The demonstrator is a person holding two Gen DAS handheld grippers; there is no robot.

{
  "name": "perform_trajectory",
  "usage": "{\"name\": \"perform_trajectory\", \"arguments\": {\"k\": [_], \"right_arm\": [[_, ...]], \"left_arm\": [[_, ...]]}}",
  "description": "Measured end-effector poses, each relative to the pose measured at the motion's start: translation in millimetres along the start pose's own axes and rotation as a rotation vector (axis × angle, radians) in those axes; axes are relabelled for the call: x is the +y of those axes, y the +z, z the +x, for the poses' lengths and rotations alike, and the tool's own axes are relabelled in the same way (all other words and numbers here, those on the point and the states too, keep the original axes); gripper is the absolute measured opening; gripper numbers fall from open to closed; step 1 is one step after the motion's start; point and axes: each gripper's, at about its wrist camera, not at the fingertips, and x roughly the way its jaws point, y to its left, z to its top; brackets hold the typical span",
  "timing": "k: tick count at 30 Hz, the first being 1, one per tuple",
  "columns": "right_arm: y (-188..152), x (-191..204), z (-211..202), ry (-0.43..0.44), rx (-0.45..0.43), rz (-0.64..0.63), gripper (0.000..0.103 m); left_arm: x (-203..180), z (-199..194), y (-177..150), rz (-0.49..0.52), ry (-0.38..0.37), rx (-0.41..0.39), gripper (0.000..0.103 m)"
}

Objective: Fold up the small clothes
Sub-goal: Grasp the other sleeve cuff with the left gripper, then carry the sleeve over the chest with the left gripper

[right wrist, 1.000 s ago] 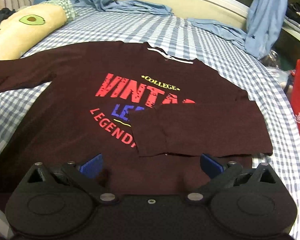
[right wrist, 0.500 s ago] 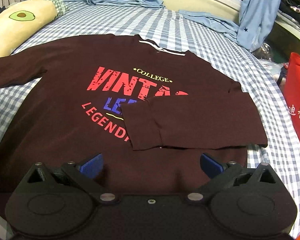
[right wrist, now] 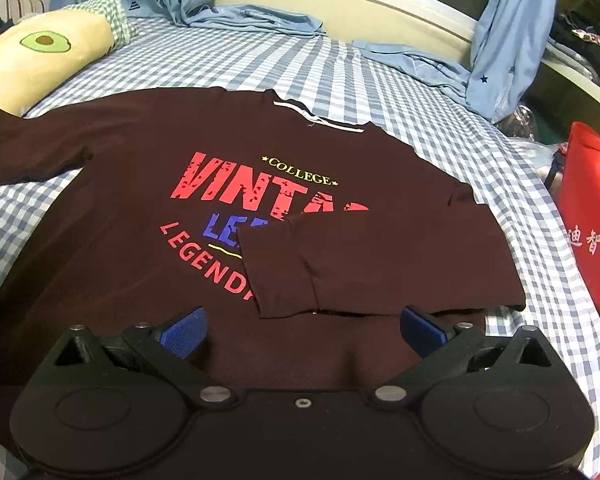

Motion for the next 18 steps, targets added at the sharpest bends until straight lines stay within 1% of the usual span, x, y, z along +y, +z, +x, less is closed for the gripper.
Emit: {"name": "perform_trajectory", "arguments": {"k": [3,7,12,15,18], "right_arm": [[-5.2,-5.1,-0.3,0.004,0.005,0.018,0.102],[-13.1,-18.6,-1.5,0.000,0.008,0.049,0.102],[-21.8,-45.3,-2.6,-0.032,0.006,0.093,0.102],[-27.1,-65.3,-2.9,-0.060,0.007,0.131,0.102],[-33.5,-84.6,-2.7,-0.084,0.014,0.164,0.102]], "left_arm": [[-38.4,-21.2,7.2,0.060,-0.091,-0.036,0.009],[-92.7,-44.9,6.4,0.133,-0.201,-0.048,0.009],[-154.9,-69.5,-5.1,0.188,-0.318,-0.027,0.009],[-191.2,-86.5,-12.0,0.224,-0.382,-0.028,0.008],[-224.0,-102.3,-26.9,0.258,-0.444,-0.020,0.008]]}}
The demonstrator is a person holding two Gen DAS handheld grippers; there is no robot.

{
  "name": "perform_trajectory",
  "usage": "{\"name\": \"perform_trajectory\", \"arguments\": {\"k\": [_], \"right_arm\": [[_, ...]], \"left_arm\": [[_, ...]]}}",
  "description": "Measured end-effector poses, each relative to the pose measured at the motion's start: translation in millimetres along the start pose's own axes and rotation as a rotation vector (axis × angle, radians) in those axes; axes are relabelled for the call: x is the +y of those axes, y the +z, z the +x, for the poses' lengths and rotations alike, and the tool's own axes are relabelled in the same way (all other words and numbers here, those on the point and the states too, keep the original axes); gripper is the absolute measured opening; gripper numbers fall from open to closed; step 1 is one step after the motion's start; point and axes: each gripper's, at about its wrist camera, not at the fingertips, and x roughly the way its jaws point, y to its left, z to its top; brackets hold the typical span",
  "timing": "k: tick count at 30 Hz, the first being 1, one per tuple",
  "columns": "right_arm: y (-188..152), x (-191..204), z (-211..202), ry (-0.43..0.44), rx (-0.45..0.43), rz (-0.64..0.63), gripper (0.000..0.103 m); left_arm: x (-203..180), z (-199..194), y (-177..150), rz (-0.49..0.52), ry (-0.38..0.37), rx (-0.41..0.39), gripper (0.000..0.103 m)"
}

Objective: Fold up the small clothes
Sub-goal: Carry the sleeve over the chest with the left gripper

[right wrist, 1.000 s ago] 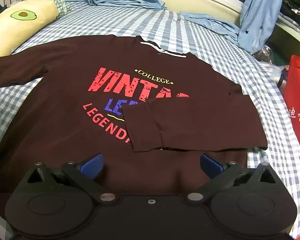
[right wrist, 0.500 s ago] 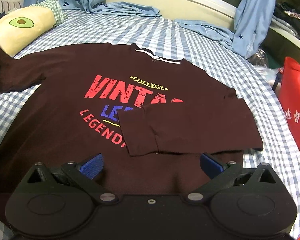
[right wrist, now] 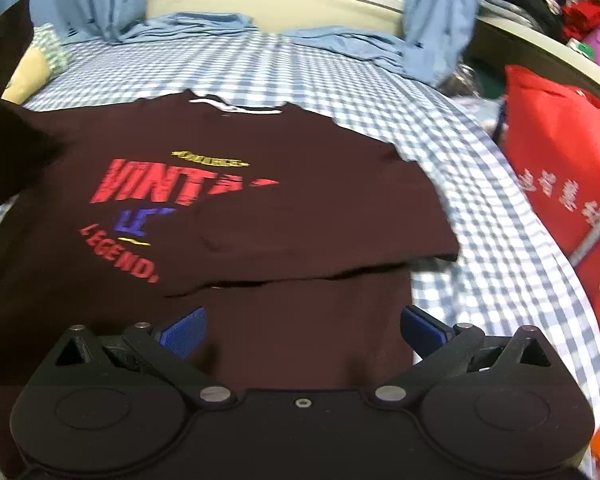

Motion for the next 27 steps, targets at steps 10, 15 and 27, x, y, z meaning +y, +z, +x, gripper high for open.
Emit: {"name": "perform_trajectory", "arguments": {"k": [10,15,27], "right_arm": [[-10.7,-40.7,5.3,-0.039,0.024,0.048,0.102],[-16.4,-56.7,5.9,-0.066,0.038,0.069,0.102],[-18.4,-62.9,12.0,-0.067,0.056,0.085,0.102]], "left_arm": [[-93.8,16.4,-45.4,0.097,-0.142,0.129,0.008],[-117.0,27.5,-68.6,0.162,-0.169,0.192,0.008],[-128.3,41.7,-96.2,0.234,-0.212,0.304,0.009]]}}
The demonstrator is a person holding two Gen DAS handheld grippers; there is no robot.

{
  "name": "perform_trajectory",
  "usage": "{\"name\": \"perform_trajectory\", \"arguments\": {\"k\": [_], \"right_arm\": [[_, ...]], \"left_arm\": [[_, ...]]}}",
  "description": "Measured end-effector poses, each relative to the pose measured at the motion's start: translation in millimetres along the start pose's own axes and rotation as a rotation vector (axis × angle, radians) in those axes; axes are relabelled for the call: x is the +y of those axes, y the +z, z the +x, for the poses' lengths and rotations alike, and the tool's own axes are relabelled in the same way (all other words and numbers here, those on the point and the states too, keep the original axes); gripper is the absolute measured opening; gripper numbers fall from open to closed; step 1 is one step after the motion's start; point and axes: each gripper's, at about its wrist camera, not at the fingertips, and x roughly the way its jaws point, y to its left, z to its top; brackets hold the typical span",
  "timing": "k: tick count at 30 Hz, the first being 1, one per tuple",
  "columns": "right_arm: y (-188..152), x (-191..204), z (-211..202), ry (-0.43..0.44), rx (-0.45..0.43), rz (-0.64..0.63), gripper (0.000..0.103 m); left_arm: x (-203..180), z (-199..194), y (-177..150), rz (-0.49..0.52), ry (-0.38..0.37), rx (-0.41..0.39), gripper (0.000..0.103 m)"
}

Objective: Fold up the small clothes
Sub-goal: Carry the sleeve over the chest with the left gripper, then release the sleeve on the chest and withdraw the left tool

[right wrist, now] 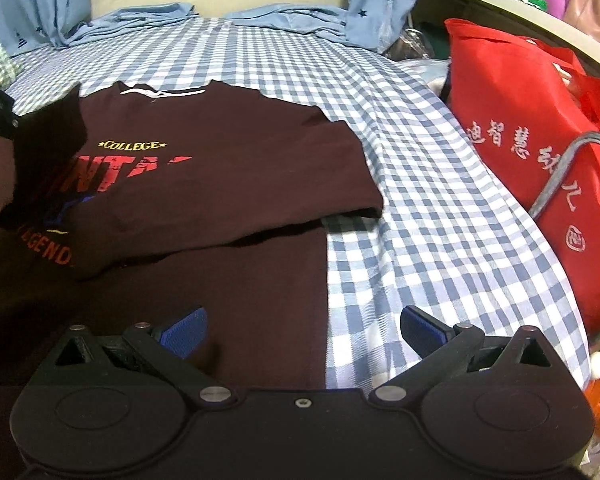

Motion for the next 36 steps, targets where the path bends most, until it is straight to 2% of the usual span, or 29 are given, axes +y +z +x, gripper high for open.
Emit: {"name": "perform_trajectory", "arguments": {"k": [6,9,12,14,19,21,23,25,30,36], "right_arm": [[1.0,9.2,-2.4,0.013,-0.005,-0.026,0.102],[0.8,10.3,-3.5,0.007,-0.005,-0.025,0.102],[0.3,11.0,-4.0,0.001,-0.002,-0.016,0.102],[-0.6,12.3,-4.6,-0.001,0.001,-0.010,0.102],[-2.6,19.3,-5.0,0.005,0.011,-0.004,0.102],[-3.5,24.0,-3.7,0.014,0.021,0.000,0.102],[-4.0,29.6,-1.7,0.030,0.037,0.005,0.102],[-5.0,35.1,0.7,0.056,0.058,0.007,0.102],[-8.5,51.6,0.7,0.074,0.091,-0.009,0.102],[-15.3,68.1,-5.7,0.052,0.111,-0.012,0.102]], "left_arm": [[1.6,7.6,-7.5,-0.006,-0.019,0.028,0.009],[2.3,14.5,-9.8,-0.005,-0.045,0.069,0.013],[6.7,22.4,-13.9,-0.035,-0.089,0.132,0.031],[11.0,22.5,-18.0,-0.058,-0.098,0.143,0.048],[27.1,16.9,-25.5,-0.078,-0.099,0.143,0.070],[39.1,16.8,-27.6,-0.088,-0.056,0.149,0.075],[55.4,18.1,-30.2,-0.106,-0.006,0.162,0.086],[75.6,20.1,-33.8,-0.136,0.052,0.172,0.090],[135.2,27.1,-38.6,-0.217,0.183,0.168,0.095],[214.9,42.5,-14.7,-0.339,0.255,0.083,0.095]]}}
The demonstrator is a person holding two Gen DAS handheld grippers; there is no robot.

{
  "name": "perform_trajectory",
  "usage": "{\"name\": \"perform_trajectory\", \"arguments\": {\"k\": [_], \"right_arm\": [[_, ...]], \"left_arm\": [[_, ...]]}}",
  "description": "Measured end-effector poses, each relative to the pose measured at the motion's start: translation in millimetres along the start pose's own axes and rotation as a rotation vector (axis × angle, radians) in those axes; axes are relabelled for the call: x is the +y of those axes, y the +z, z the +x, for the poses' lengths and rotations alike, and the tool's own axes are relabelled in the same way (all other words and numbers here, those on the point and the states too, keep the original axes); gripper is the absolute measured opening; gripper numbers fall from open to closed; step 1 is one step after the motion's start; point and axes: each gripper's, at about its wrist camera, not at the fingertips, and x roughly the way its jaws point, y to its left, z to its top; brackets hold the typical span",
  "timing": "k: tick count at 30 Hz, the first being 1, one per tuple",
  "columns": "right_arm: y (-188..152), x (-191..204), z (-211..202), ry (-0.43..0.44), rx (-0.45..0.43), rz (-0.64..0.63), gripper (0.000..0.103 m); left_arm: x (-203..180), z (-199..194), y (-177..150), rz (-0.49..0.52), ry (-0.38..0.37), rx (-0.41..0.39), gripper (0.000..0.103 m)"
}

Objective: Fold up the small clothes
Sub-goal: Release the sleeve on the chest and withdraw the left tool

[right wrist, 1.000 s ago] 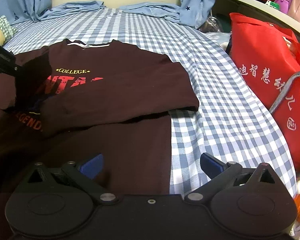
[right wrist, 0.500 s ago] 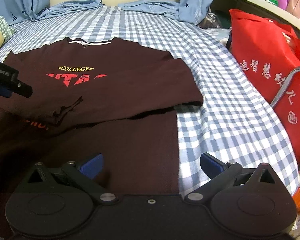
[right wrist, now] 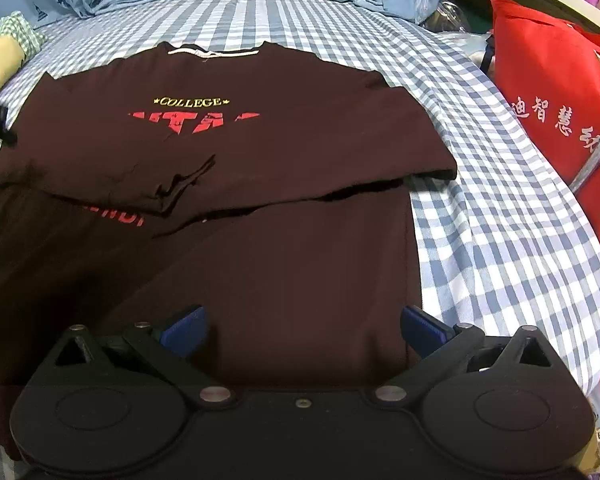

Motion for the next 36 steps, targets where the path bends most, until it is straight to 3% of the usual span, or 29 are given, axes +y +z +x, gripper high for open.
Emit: {"name": "perform_trajectory", "arguments": {"k": [4,10,15,19,27,36], "right_arm": [[-8.9,11.6,-5.5,0.004,0.008,-0.005,0.102],[-18.7,24.4,-21.1,0.061,0.030,-0.001,0.102],[-17.1,31.6,-22.8,0.050,0.046,0.001,0.102],[-13.2,33.8,-21.2,0.045,0.055,0.019,0.102],[-11.2,36.0,-13.7,0.047,0.079,0.037,0.102],[-9.6,32.7,-12.4,0.076,0.063,0.025,0.103]], "left_arm": [[17.1,16.6,34.0,-0.030,-0.023,-0.070,0.098],[12.8,43.1,80.4,0.039,-0.147,-0.158,0.098],[-4.6,74.4,99.5,0.090,-0.263,-0.141,0.098],[-9.2,102.3,109.0,0.091,-0.249,-0.087,0.097],[9.0,151.7,124.6,-0.010,-0.226,0.034,0.097],[15.5,95.6,91.8,0.000,-0.245,-0.002,0.100]]}}
